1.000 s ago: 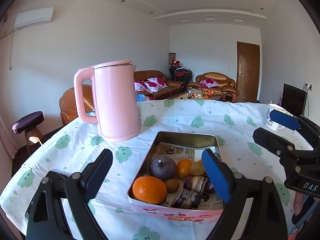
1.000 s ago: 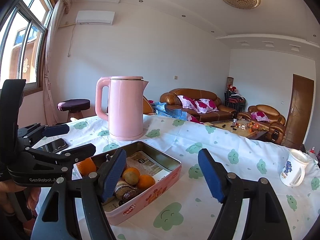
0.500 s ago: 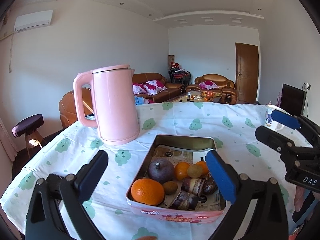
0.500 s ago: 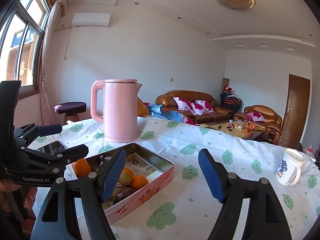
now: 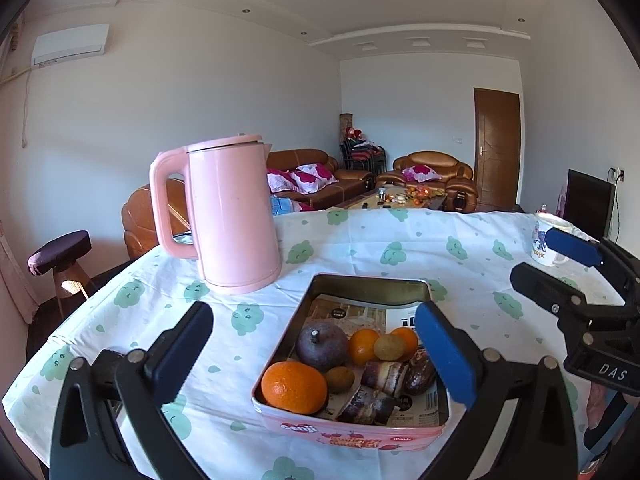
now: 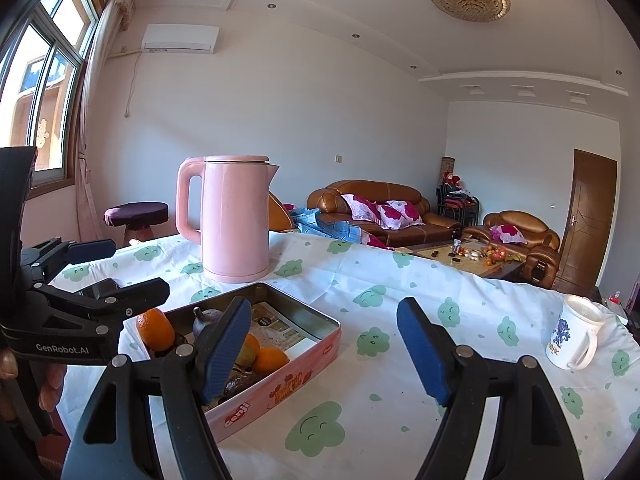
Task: Organize fruits
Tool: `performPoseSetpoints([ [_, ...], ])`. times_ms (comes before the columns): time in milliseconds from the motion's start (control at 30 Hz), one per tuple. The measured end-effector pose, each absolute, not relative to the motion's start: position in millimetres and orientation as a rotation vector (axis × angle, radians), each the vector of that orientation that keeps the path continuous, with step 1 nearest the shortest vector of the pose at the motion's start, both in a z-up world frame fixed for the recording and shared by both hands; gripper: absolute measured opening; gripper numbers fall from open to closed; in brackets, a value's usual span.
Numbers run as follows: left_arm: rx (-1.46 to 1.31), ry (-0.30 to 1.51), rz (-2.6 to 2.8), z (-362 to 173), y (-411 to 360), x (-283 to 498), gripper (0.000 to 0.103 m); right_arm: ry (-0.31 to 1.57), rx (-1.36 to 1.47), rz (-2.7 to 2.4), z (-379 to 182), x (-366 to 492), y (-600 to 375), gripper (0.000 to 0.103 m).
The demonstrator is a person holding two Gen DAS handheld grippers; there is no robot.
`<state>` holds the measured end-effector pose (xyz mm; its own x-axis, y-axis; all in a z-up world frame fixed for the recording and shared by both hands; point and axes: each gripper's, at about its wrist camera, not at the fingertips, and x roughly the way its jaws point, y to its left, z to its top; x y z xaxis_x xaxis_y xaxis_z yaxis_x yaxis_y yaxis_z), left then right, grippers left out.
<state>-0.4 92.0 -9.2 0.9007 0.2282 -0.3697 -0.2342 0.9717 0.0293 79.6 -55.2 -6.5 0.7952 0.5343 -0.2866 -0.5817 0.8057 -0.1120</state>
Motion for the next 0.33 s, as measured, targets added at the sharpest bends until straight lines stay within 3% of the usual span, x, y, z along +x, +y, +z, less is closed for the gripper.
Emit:
performPoseSetpoints([
  [333, 0.000, 0.382, 0.243, -10.7, 88.4, 1.5, 0.103, 0.258, -0.210, 0.598, -10.3, 80.7, -56.5, 0.077],
])
